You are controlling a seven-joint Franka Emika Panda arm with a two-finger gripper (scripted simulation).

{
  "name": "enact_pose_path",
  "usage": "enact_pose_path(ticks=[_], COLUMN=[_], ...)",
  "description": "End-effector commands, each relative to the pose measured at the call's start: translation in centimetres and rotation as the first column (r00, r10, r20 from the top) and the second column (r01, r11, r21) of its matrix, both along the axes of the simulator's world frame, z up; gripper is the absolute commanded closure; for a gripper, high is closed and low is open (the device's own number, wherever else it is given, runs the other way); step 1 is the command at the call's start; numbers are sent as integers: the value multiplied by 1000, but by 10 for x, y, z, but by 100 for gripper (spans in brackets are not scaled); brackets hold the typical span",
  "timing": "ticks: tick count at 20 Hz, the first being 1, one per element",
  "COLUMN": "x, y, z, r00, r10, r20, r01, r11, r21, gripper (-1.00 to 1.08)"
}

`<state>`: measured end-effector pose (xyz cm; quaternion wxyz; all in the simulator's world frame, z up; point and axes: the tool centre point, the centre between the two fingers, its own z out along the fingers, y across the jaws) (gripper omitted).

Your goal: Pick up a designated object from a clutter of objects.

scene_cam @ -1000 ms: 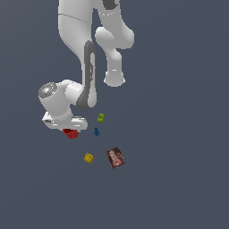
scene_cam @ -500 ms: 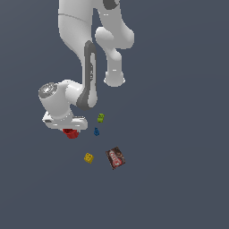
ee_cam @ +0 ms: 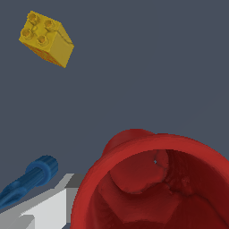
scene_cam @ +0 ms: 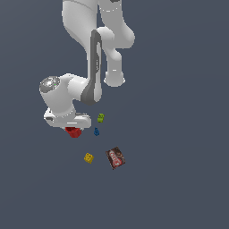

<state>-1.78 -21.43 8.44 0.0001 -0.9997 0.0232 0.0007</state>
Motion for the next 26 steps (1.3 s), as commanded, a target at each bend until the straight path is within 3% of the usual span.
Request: enact_pose_path(ticks=[1,26], x=[6,88], y=[13,184], z=[18,254], r00=[1000,1000], r10=[1,1], r20=[3,1], r01=[-1,-1], r11=[1000,1000], r21=[-1,-2], gripper=[108,108])
